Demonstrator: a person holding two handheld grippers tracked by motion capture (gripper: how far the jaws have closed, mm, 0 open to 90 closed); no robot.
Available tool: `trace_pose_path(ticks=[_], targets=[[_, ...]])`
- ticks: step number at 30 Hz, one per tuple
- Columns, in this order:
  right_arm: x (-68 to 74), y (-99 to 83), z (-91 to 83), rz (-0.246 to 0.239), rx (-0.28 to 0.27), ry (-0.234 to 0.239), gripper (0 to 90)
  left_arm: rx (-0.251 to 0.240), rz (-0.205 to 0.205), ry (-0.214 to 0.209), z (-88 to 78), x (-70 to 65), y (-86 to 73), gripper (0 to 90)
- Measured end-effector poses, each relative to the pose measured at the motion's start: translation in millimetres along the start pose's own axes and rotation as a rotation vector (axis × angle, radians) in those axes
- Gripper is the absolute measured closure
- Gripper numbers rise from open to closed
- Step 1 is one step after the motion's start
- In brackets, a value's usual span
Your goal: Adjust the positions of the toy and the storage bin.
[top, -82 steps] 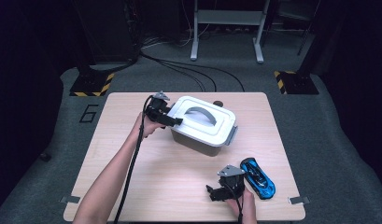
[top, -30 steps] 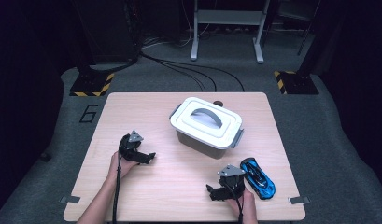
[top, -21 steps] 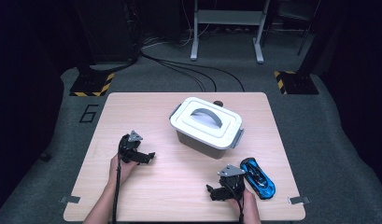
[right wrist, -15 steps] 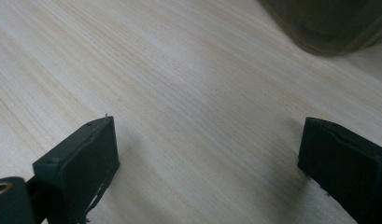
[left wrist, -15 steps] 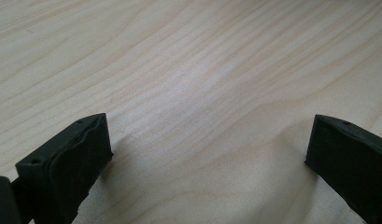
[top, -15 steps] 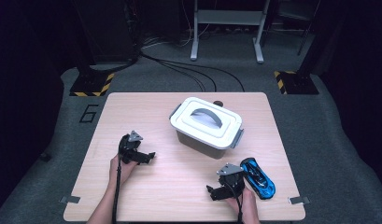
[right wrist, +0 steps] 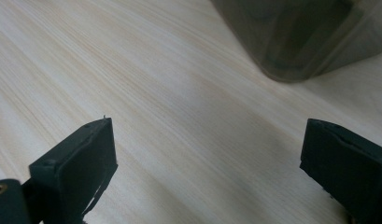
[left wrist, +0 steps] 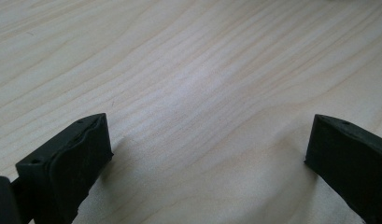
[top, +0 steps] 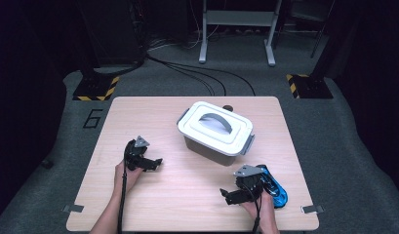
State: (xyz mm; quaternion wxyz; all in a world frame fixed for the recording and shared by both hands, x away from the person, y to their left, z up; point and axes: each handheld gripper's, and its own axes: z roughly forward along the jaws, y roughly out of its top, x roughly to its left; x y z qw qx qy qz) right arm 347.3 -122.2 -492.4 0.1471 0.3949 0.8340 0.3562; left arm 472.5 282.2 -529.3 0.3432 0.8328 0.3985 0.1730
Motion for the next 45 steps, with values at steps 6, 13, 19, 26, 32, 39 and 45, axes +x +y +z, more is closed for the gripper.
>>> trace_pose_path(ticks=[6, 13, 19, 26, 32, 39, 45], targets=[[-4.9, 6.2, -13.6, -0.003, -0.020, 0.005, 2.1, 0.005, 0.001, 0.000, -0.2, 0.3, 0.3, 0.1], [-22.7, 12.7, -34.8, 0.030, -0.053, -0.037, 0.4, 0.002, 0.001, 0.002, 0.1, 0.4, 0.5, 0.1], [-37.6, 20.1, -49.0, 0.042, -0.072, -0.055, 0.4, 0.003, 0.001, 0.002, 0.2, 0.4, 0.5, 0.1], [-54.7, 40.9, -58.4, 0.028, -0.099, -0.067, 0.0, 0.003, 0.001, 0.002, 0.2, 0.4, 0.5, 0.1], [-61.3, 64.5, -57.0, -0.009, -0.107, -0.062, 0.0, 0.003, -0.001, 0.001, 0.2, 0.4, 0.5, 0.1], [-71.5, 93.2, -47.1, -0.022, -0.104, -0.051, 0.0, 0.003, 0.000, 0.001, 0.2, 0.4, 0.5, 0.1], [-83.0, 111.6, -35.2, -0.021, -0.095, -0.038, 0.0, 0.003, 0.000, 0.001, 0.2, 0.4, 0.5, 0.1]])
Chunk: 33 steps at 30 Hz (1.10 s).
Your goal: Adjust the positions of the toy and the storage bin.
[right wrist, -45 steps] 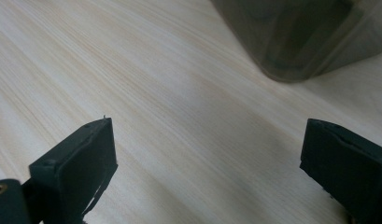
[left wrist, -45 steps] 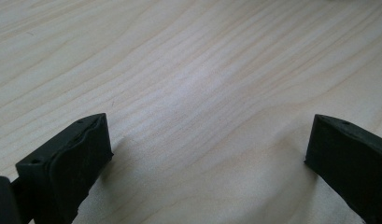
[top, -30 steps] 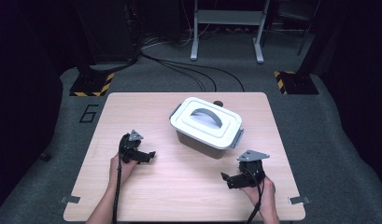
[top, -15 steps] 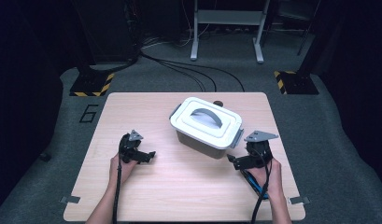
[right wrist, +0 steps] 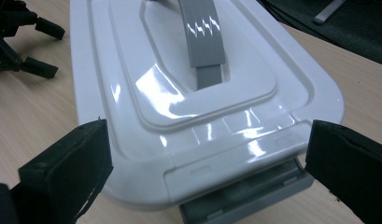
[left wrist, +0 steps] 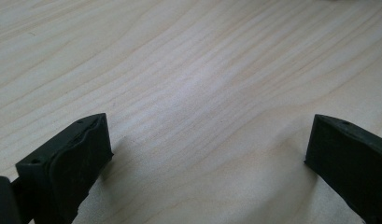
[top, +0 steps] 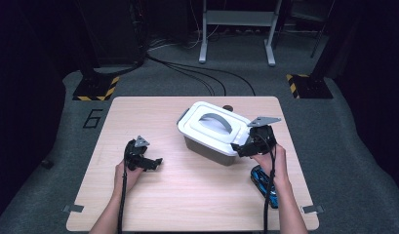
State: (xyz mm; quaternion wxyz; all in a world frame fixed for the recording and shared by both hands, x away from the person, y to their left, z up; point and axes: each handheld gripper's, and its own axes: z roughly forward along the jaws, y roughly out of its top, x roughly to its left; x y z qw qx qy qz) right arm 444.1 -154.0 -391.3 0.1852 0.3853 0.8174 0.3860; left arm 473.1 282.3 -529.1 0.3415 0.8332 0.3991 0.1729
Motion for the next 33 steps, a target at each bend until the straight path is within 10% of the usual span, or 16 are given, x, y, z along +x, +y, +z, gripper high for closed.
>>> trace_pose_path(ticks=[21, 33], targets=[[-13.2, 45.6, 48.3, -0.069, 0.021, 0.094, 65.0, 0.000, 0.000, 0.000, 0.1, 0.0, 0.1, 0.1], [-4.1, 47.7, 46.7, -0.020, 0.052, 0.009, 66.3, -0.004, 0.000, 0.003, 0.5, 0.0, 0.0, 0.1]])
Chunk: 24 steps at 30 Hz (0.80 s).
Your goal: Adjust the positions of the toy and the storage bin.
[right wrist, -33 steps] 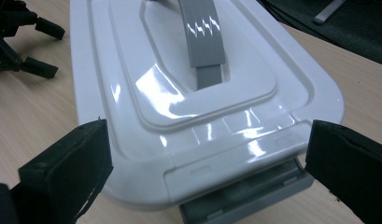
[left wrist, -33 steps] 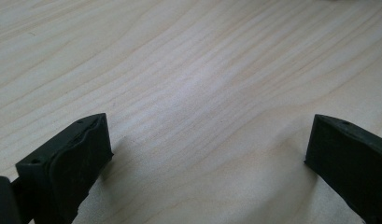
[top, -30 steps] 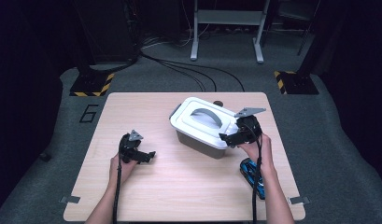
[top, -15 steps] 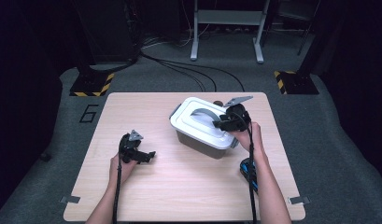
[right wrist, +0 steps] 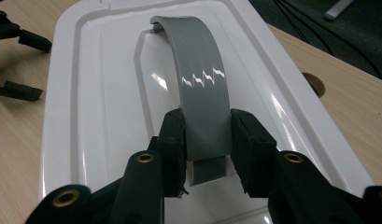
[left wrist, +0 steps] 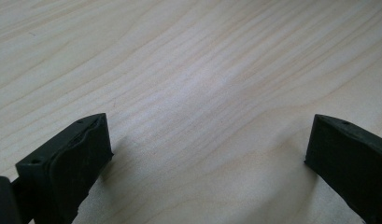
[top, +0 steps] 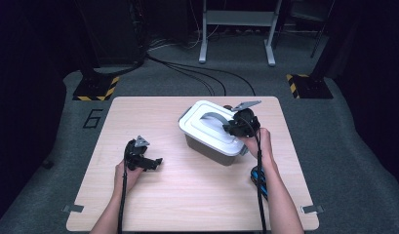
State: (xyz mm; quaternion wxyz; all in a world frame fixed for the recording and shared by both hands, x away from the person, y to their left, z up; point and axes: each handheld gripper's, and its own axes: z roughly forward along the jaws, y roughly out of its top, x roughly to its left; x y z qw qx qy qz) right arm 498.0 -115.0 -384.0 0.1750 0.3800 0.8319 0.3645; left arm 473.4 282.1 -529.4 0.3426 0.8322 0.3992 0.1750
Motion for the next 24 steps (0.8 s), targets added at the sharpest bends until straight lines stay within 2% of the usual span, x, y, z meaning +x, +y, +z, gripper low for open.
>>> trace_pose_path(ticks=[4, 5, 7, 8, 10, 11, 12, 13, 14, 15, 18, 19, 20, 21, 24], targets=[[6.0, 1.5, -0.8, 0.031, 0.018, -0.072, 67.1, 0.003, 0.001, -0.002, -0.2, 0.1, 0.1, 0.1], [8.4, 1.9, -0.6, 0.063, 0.020, -0.107, 66.8, -0.004, -0.001, 0.003, 0.3, -0.2, -0.2, 0.1], [9.4, 2.0, -0.7, 0.081, 0.023, -0.116, 66.7, 0.001, 0.000, -0.001, -0.1, 0.0, 0.0, 0.1], [12.1, 3.5, -0.4, 0.098, 0.029, -0.142, 66.2, 0.004, 0.001, -0.002, -0.3, 0.1, 0.1, 0.1], [12.6, 4.0, -0.3, 0.104, 0.032, -0.141, 65.6, -0.003, -0.001, 0.003, 0.2, -0.2, -0.1, 0.1], [11.9, 4.6, 0.1, 0.095, 0.029, -0.134, 63.6, -0.001, 0.000, 0.002, 0.1, -0.1, -0.1, 0.1], [8.7, 5.6, 0.6, 0.082, 0.020, -0.103, 56.7, 0.005, 0.001, -0.003, -0.4, 0.2, 0.2, 0.1], [5.5, 7.2, 0.9, 0.091, 0.011, -0.071, 52.6, 0.004, 0.001, -0.002, -0.3, 0.1, 0.2, 0.1], [2.0, 11.7, 0.6, 0.072, -0.010, -0.025, 52.3, 0.002, 0.000, -0.001, -0.1, 0.1, 0.1, 0.1], [1.6, 15.5, 1.0, 0.062, -0.021, -0.014, 51.2, 0.005, 0.001, -0.002, -0.3, 0.2, 0.2, 0.1], [3.2, 29.7, 5.6, -0.004, -0.021, -0.021, 51.8, 0.004, 0.001, -0.002, -0.3, 0.2, 0.2, 0.1], [3.2, 29.7, 5.6, -0.004, -0.021, -0.021, 51.8, 0.004, 0.001, -0.002, -0.3, 0.2, 0.2, 0.1], [4.0, 34.4, 7.5, -0.029, -0.019, -0.027, 53.1, -0.004, -0.001, 0.003, 0.4, -0.2, -0.2, 0.1], [5.8, 42.8, 10.8, -0.045, -0.003, -0.044, 59.0, 0.006, 0.001, -0.003, -0.4, 0.2, 0.2, 0.1], [3.8, 46.0, 13.1, -0.057, -0.003, -0.055, 64.1, -0.003, -0.001, 0.003, 0.2, -0.2, -0.1, 0.1]])
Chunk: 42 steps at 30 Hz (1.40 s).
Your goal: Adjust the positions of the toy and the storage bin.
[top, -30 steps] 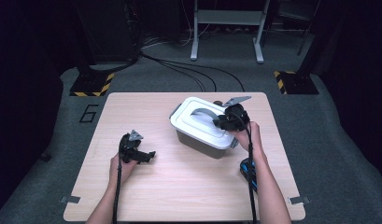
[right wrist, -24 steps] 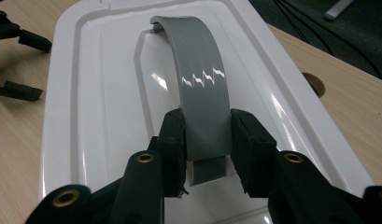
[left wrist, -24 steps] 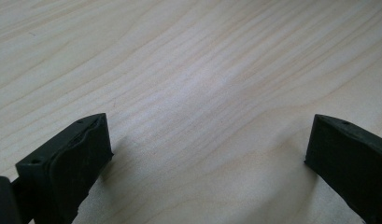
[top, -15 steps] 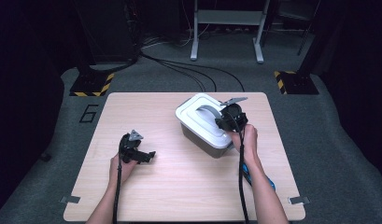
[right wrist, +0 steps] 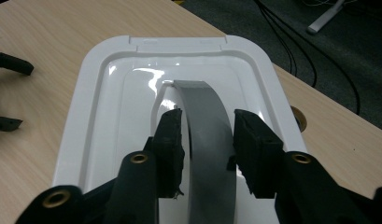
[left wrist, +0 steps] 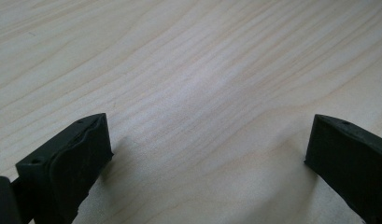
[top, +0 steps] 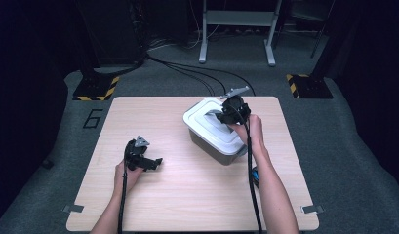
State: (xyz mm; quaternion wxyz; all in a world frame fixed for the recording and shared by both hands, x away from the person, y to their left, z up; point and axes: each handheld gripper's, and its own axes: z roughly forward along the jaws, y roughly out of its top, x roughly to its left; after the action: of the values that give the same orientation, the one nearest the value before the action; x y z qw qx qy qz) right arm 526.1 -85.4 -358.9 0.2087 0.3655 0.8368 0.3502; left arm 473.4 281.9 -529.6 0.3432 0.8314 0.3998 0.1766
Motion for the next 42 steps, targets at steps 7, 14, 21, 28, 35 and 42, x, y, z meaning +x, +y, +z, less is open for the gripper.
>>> trace_pose_path(ticks=[7, 14, 21, 28, 35, 42], targets=[[-5.5, -5.6, 3.3, 0.054, 0.038, 0.026, 64.5, 0.004, 0.001, -0.003, -0.3, 0.2, 0.1, 0.1], [-2.0, -6.4, 3.5, 0.087, 0.042, -0.007, 65.9, -0.001, 0.000, 0.000, 0.1, -0.1, 0.0, 0.1], [1.7, -9.6, -1.9, 0.119, 0.057, -0.038, 66.9, -0.001, 0.000, 0.001, 0.0, -0.1, -0.1, 0.1], [3.4, -11.4, -4.8, 0.147, 0.065, -0.046, 66.9, 0.007, 0.001, -0.004, -0.6, 0.3, 0.2, 0.1], [4.7, -12.5, -6.0, 0.162, 0.064, -0.051, 66.9, 0.003, -0.006, -0.003, -0.6, -0.1, -0.1, 0.1], [3.6, -15.4, -7.5, 0.210, 0.054, -0.009, 67.0, 0.003, -0.005, -0.002, -0.5, 0.0, 0.1, 0.1]])
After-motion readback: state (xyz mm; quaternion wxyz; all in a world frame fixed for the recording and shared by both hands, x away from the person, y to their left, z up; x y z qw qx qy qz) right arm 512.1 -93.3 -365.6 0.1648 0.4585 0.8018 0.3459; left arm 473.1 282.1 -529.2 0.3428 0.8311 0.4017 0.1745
